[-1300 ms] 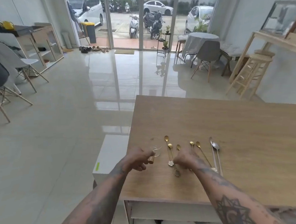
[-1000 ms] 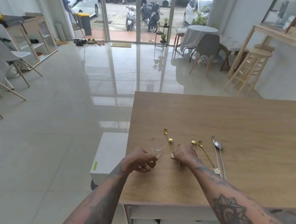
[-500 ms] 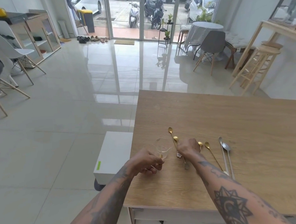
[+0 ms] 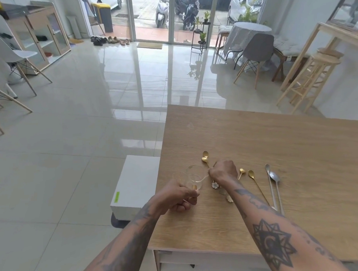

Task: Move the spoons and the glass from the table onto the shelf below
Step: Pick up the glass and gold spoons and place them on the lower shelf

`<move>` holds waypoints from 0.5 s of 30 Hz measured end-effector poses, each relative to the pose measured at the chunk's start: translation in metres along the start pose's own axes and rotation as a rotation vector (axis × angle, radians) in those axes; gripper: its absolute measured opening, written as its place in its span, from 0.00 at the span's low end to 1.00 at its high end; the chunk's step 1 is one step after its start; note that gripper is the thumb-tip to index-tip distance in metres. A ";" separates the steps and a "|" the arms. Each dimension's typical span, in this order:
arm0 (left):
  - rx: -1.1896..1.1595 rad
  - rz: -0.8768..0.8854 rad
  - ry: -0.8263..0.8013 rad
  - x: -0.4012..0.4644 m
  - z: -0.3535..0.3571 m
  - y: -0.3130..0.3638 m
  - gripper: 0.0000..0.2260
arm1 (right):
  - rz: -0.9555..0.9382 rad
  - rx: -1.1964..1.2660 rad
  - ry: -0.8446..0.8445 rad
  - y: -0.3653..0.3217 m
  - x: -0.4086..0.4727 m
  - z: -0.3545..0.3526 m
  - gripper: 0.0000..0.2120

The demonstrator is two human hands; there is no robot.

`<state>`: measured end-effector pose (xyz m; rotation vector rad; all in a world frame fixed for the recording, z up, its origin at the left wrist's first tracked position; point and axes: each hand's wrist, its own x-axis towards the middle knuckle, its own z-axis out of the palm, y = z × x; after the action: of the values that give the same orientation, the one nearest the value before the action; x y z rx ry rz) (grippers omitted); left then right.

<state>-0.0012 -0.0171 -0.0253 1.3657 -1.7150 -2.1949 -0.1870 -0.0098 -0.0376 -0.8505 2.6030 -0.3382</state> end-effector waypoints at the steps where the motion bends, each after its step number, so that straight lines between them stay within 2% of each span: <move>1: -0.004 0.000 0.000 0.000 0.000 0.000 0.07 | -0.007 -0.039 -0.003 -0.001 -0.002 0.001 0.10; 4: -0.021 -0.008 0.004 -0.002 0.000 -0.003 0.06 | -0.051 -0.105 -0.069 -0.003 -0.004 0.003 0.10; 7: -0.025 0.020 0.029 -0.004 0.001 -0.007 0.05 | -0.096 -0.040 -0.127 0.005 -0.005 0.003 0.15; 12: -0.056 0.067 0.069 -0.011 0.001 -0.012 0.05 | -0.155 0.345 -0.184 0.030 -0.012 -0.012 0.11; 15: -0.071 0.106 0.107 -0.015 0.006 -0.007 0.10 | -0.171 0.582 -0.241 0.040 -0.023 -0.032 0.07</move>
<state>0.0075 -0.0016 -0.0219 1.3182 -1.6178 -2.0663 -0.2038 0.0388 -0.0159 -0.8339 2.0434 -0.9218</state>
